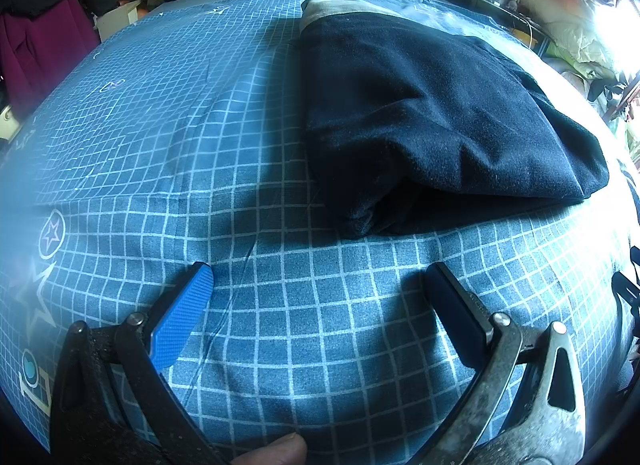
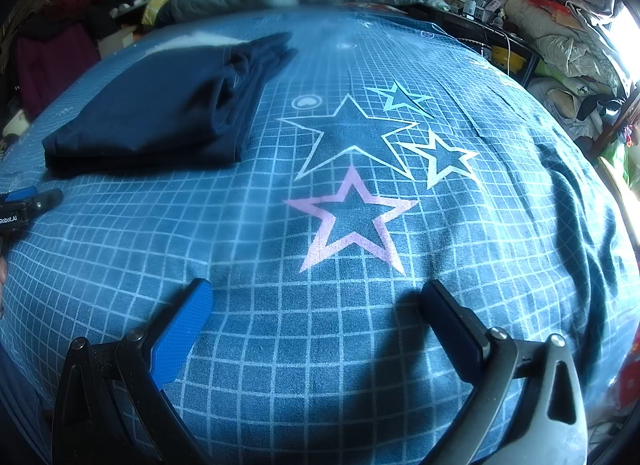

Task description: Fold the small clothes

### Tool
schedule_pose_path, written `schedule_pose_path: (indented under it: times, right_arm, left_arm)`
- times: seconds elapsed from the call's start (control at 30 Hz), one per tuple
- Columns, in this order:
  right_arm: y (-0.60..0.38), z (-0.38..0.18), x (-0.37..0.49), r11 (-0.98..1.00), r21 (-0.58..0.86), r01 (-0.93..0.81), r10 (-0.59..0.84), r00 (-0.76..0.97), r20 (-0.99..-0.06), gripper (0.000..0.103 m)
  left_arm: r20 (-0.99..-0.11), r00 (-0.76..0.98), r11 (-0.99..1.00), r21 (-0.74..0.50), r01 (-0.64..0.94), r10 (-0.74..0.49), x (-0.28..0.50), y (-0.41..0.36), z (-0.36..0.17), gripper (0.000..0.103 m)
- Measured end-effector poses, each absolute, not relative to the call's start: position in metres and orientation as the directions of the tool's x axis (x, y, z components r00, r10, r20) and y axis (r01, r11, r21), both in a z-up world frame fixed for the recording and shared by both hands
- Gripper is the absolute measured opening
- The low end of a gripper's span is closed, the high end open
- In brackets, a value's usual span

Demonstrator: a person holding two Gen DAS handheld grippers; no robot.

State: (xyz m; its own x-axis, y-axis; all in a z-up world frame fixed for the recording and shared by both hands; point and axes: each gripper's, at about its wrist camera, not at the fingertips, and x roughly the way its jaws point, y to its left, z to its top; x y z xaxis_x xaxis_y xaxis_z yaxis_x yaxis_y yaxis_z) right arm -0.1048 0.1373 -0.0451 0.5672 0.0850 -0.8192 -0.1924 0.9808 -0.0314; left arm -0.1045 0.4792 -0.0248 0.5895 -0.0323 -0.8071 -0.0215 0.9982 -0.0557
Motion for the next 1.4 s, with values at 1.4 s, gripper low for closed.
schedule_pose_path:
  times: [1.4]
  right_arm:
    - [0.1374,-0.0448,-0.1050,0.981,-0.032,-0.193,0.085,0.567,-0.819,0.103]
  left_arm:
    - [-0.808,0.589,0.998,-0.059,-0.022,-0.034,-0.1021,0.4775,-0.0254,0.103]
